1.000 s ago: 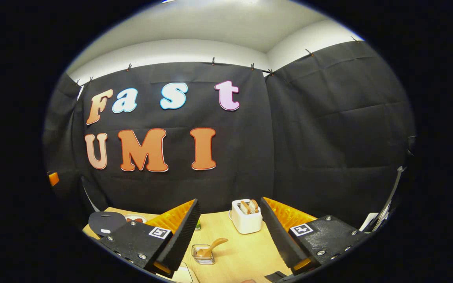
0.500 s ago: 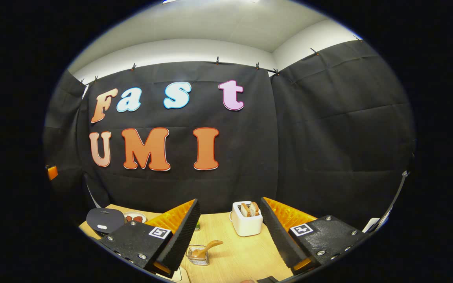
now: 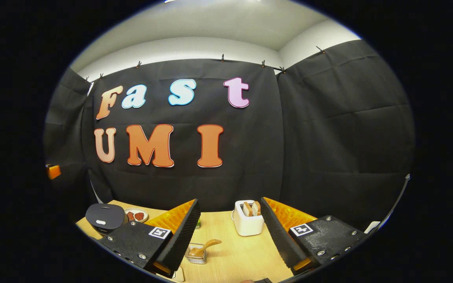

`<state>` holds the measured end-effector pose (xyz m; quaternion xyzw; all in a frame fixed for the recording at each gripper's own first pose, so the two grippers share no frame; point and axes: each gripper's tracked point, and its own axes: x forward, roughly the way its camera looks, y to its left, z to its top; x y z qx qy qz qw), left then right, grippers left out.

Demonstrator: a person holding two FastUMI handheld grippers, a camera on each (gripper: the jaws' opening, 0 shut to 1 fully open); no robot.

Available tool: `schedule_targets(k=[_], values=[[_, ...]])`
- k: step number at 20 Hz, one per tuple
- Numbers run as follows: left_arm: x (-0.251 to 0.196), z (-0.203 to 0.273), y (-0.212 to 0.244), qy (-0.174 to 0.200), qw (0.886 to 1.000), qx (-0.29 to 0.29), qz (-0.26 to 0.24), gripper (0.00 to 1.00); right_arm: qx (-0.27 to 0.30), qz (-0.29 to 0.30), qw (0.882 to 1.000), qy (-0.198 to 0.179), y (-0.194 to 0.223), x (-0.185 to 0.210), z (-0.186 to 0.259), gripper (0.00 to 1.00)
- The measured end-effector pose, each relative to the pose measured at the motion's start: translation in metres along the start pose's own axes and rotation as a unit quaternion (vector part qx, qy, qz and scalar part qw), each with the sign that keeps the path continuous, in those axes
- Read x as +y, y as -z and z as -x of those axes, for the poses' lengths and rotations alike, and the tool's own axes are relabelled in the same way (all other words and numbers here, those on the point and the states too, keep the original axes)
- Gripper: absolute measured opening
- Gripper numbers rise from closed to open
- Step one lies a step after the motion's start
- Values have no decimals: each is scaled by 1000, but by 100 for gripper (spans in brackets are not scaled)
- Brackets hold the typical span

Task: Close the left gripper, press the button to open the rice cooker; take a wooden spoon from the chopstick holder with the right hand, scoop a spoonful of rice and pour it into the rice cooker, then put the wooden spoon back into the chopstick holder.

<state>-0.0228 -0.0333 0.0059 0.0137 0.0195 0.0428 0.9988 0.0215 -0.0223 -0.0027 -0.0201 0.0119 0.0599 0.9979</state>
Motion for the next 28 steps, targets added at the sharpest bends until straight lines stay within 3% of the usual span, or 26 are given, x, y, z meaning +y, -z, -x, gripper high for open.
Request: schedule_targets(k=[1,5,6,8,9,13,16,24,28], values=[[-2,4,-2,0,1000,-2,-4,100,2,-1,1000,-1,1,1,-1,95],[-6,5,-1,12,1000,2,-7,67,5,-5,1000,-6,2,2,-4,95],[-8,6,-6,17,1000,3,-7,59,5,-5,1000,-6,2,2,-5,100],[-1,1,-1,8,1000,4,-10,14,6,-5,1000,-5,2,1,-6,95],[-2,1,1,12,1000,10,-9,10,5,-5,1000,-5,1,1,-8,95],[-10,-3,12,28,999,28,-5,11,7,-5,1000,-5,4,1,-10,95],[-23,1,17,51,998,44,3,4,13,-6,1000,-5,9,1,-11,95],[-50,-52,110,81,987,139,-6,4,34,-8,999,8,23,-10,-15,95],[-52,-76,156,79,980,183,-14,4,45,-10,999,17,31,-19,-15,95]])
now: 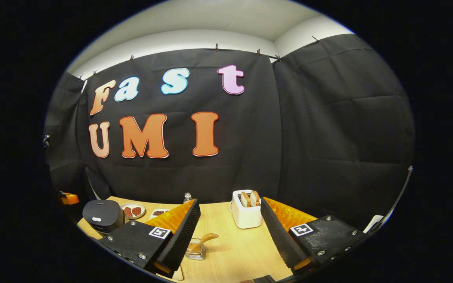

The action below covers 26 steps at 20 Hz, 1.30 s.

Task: Close the left gripper, press the button to open the rice cooker; take a wooden spoon from the chopstick holder with the right hand, scoop a spoonful of rice and pour it into the rice cooker, then put the wooden spoon back into the chopstick holder.

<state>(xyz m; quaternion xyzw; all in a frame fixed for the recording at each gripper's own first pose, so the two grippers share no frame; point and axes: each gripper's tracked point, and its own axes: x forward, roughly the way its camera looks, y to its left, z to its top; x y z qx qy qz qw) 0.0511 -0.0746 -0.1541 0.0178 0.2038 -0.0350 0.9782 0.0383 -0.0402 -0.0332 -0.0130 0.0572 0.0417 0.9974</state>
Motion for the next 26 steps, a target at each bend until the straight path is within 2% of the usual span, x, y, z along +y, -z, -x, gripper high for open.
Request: schedule_targets(k=[6,8,10,13,18,21,26], values=[[-6,-38,46,9,999,51,14,4,11,6,1000,20,7,-16,-2,95],[-3,-47,59,6,998,67,16,0,17,6,1000,23,10,-20,-2,95],[-1,-53,71,1,997,79,15,4,20,7,999,26,13,-21,-4,95],[6,-58,81,-8,996,89,11,4,24,9,999,29,17,-25,-2,95],[4,-57,85,-5,996,92,4,4,28,2,999,27,21,-24,-7,95],[6,-56,88,-11,996,82,23,4,33,-3,999,21,27,-20,-10,95],[3,-54,98,-19,996,85,8,5,42,6,999,17,34,-20,-7,95]])
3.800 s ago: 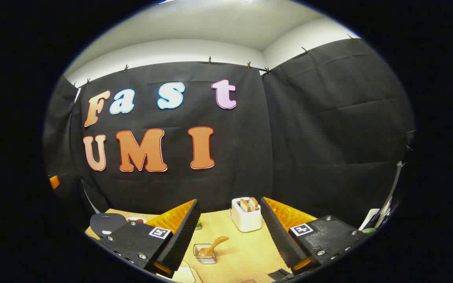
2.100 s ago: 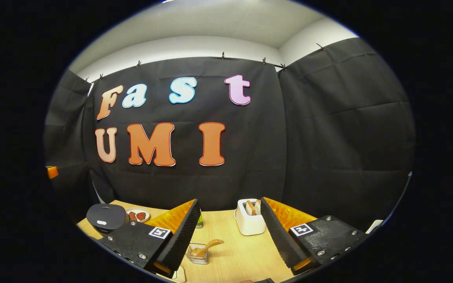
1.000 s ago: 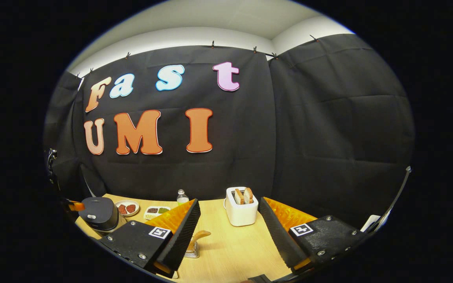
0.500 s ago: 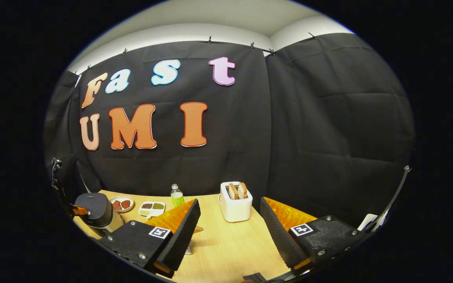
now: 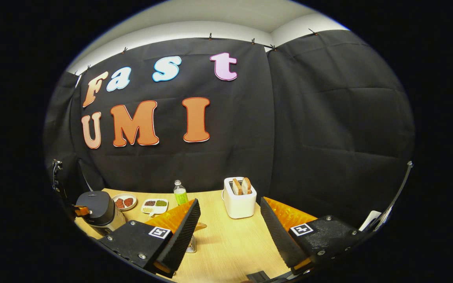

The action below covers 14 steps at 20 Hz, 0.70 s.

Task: Close the left gripper, press the button to open the rice cooker; take a wooden spoon from the chopstick holder with the right hand, scoop a spoonful of rice and pour it into the rice cooker, then put the wooden spoon back into the chopstick holder.

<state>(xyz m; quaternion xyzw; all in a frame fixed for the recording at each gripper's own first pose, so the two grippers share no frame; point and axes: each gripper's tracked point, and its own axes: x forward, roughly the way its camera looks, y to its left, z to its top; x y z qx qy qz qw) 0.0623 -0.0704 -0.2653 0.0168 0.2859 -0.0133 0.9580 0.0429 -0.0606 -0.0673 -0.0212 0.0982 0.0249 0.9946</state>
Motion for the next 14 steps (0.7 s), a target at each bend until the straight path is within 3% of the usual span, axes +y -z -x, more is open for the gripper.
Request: schedule_targets(k=[1,4,5,7,8,9,11,12,14], values=[[-1,0,-5,-5,1000,-12,-5,2,1,1,1000,-1,2,0,1,100],[0,-1,-8,-19,999,-17,-22,5,3,1,1000,-1,3,-4,6,95],[-2,-1,-8,-18,999,-16,-30,5,1,1,1000,-1,3,-7,7,100],[-3,2,-12,-14,999,-9,-40,1,-4,-1,1000,-1,0,-11,9,95],[-3,6,-15,-10,999,-2,-38,5,-6,-3,1000,0,-2,-13,10,100],[0,15,-26,-13,1000,-10,-25,0,-9,-5,1000,0,-3,-15,11,100],[8,40,-62,-22,998,-56,-7,4,-14,-9,1000,-1,-5,-17,12,95],[13,58,-88,-31,995,-92,-7,1,-15,-10,1000,-2,-6,-18,12,100],[16,90,-138,-32,988,-153,3,4,-16,-15,1000,-7,-4,-16,11,100]])
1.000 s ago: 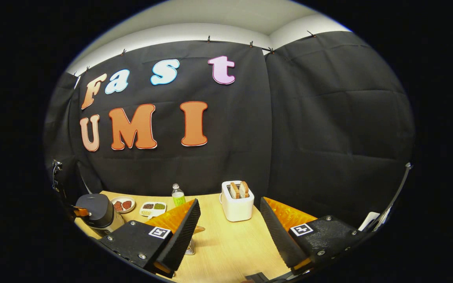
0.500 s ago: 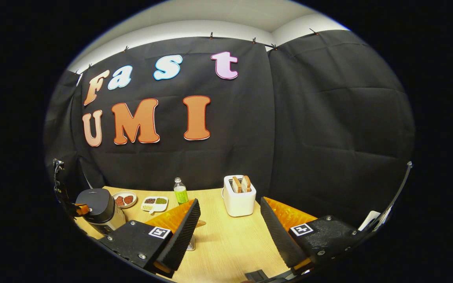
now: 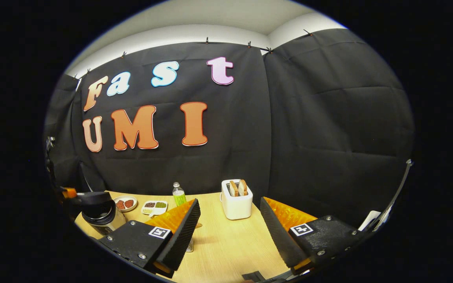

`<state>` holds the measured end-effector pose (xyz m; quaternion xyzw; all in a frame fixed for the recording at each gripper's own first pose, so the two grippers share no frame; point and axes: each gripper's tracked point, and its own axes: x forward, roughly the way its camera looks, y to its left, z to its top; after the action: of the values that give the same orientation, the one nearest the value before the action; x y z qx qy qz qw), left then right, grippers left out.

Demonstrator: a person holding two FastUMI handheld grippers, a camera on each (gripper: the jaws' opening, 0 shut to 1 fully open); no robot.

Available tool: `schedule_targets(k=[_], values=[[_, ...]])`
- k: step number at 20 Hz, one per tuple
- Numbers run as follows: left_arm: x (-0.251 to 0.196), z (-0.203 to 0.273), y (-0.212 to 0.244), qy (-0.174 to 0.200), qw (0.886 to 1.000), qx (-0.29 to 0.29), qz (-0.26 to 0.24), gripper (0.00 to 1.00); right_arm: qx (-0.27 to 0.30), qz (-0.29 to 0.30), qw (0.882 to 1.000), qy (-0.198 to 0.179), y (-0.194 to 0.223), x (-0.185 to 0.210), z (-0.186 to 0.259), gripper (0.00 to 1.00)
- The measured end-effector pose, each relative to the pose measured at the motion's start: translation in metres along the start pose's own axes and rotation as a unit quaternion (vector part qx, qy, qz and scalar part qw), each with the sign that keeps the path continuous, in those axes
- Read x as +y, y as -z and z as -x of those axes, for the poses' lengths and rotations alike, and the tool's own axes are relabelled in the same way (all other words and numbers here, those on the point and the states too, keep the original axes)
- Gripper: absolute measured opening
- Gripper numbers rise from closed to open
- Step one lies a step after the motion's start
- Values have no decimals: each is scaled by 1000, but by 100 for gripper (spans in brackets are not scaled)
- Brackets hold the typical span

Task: Close the left gripper, press the button to open the rice cooker; take a wooden spoon from the chopstick holder with the right hand, scoop a spoonful of rice and pour it into the rice cooker, then put the wooden spoon back into the chopstick holder.

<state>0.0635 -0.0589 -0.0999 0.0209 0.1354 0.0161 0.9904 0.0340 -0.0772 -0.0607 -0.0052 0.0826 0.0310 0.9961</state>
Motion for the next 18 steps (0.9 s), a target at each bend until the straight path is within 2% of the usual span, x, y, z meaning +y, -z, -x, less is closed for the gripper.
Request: schedule_targets(k=[2,3,4,5,11,12,13,14,15,18], values=[[2,18,-25,2,999,-25,23,4,1,-5,1000,-6,3,4,-2,100],[6,27,-32,-1,999,-33,29,7,1,-7,1000,-11,4,6,-3,100],[10,35,-37,-7,999,-38,31,1,2,-8,1000,-14,5,10,-5,95],[11,39,-41,-13,999,-41,32,4,3,-9,1000,-17,8,11,-8,95],[27,68,-52,-43,997,-52,33,5,19,-33,999,-36,34,32,-39,95],[30,74,-55,-48,997,-55,30,11,28,-40,998,-38,41,36,-46,95],[31,77,-56,-50,997,-56,27,11,37,-47,997,-40,51,40,-52,95],[32,83,-58,-54,996,-59,25,28,47,-56,996,-44,60,46,-58,95],[35,87,-60,-59,996,-62,25,31,59,-63,995,-46,71,51,-66,95],[47,98,-60,-78,994,-68,29,31,96,-70,992,-53,102,66,-86,95]])
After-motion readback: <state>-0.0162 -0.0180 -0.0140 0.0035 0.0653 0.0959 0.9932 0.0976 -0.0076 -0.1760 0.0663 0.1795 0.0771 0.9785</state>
